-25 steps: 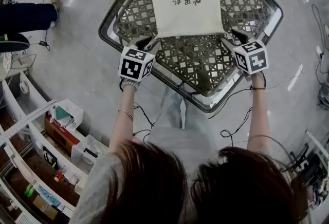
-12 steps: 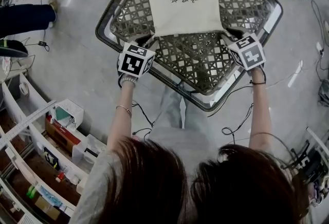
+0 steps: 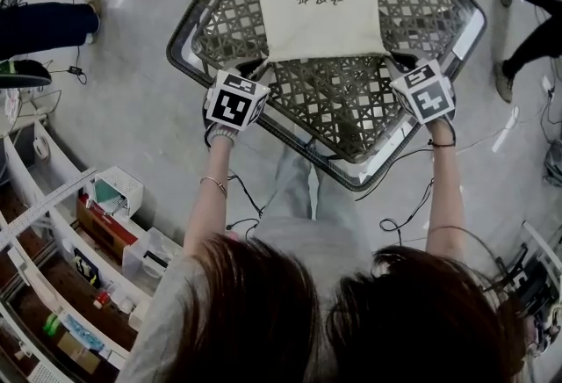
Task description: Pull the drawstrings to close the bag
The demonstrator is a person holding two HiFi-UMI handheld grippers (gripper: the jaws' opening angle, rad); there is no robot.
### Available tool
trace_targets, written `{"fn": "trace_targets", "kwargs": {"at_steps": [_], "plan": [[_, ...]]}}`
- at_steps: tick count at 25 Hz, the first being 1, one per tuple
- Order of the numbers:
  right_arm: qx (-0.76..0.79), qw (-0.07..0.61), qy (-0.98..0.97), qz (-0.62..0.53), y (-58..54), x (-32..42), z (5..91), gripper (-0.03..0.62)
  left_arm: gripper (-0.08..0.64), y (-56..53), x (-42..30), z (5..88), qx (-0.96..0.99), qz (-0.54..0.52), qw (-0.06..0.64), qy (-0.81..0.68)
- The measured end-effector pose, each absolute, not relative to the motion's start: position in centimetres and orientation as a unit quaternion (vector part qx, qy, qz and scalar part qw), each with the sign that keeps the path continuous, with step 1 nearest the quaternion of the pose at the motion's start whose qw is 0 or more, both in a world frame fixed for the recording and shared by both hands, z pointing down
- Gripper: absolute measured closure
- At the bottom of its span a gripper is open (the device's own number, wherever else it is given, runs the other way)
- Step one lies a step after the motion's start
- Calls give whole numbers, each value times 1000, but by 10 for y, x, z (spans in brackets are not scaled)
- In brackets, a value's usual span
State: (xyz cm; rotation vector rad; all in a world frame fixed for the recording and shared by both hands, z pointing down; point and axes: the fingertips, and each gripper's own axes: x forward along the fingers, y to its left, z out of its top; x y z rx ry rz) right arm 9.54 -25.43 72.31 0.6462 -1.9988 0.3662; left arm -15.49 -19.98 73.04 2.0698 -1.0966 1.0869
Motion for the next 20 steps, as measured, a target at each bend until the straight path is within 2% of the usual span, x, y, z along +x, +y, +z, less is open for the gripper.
{"fn": "trace_targets", "kwargs": {"at_steps": [9,20], "plan": [[268,484,-818,155,-255,95,724,555,500,-198,-152,732,770,417,270,-400],[270,504,-803,167,-250,95,729,563,529,-197,-151,735,757,426,302,-393]]}}
